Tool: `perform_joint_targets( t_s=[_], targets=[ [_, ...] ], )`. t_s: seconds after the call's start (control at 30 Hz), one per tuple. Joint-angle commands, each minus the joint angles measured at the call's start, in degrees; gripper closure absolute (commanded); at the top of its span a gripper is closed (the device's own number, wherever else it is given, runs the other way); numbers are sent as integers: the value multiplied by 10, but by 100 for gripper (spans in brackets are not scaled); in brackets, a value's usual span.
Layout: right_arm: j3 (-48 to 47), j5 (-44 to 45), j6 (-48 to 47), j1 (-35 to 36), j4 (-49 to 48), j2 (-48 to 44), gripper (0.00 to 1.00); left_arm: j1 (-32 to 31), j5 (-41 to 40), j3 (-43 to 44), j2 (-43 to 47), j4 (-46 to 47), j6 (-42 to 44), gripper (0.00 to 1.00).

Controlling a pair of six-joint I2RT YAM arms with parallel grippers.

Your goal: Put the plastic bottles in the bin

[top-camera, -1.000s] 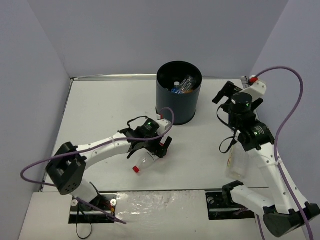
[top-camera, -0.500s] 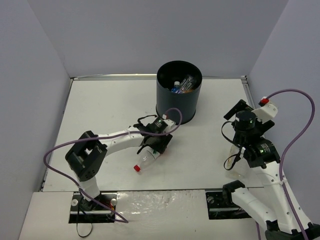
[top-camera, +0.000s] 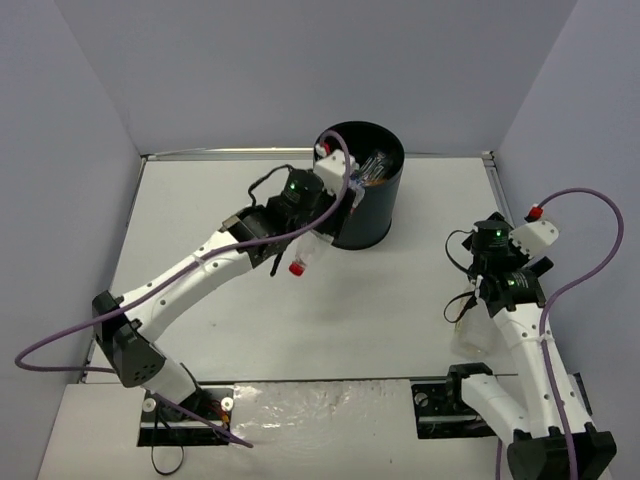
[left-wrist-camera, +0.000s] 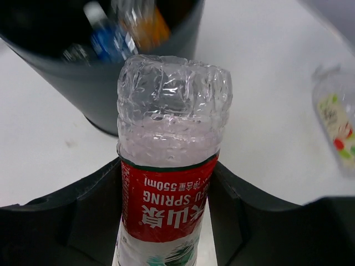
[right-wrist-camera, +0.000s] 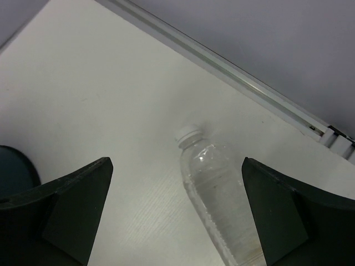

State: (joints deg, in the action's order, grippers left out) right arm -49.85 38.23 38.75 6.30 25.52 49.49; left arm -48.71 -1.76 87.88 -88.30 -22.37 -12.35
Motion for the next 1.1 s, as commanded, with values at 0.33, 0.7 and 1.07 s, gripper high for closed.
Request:
perform_joint_targets(
  t_s=[0.33, 0.7, 1.07],
  targets=[
    [89, -284, -51, -317, -77, 29, 0, 4, -185, 438, -188, 134, 62, 52],
    [128, -410, -89, -434, -98, 46, 0, 13, -270, 586, -348, 115, 115, 48],
    [139, -451, -106, -357, -119, 69, 0, 48, -281, 546, -335, 120, 61, 34]
  ],
)
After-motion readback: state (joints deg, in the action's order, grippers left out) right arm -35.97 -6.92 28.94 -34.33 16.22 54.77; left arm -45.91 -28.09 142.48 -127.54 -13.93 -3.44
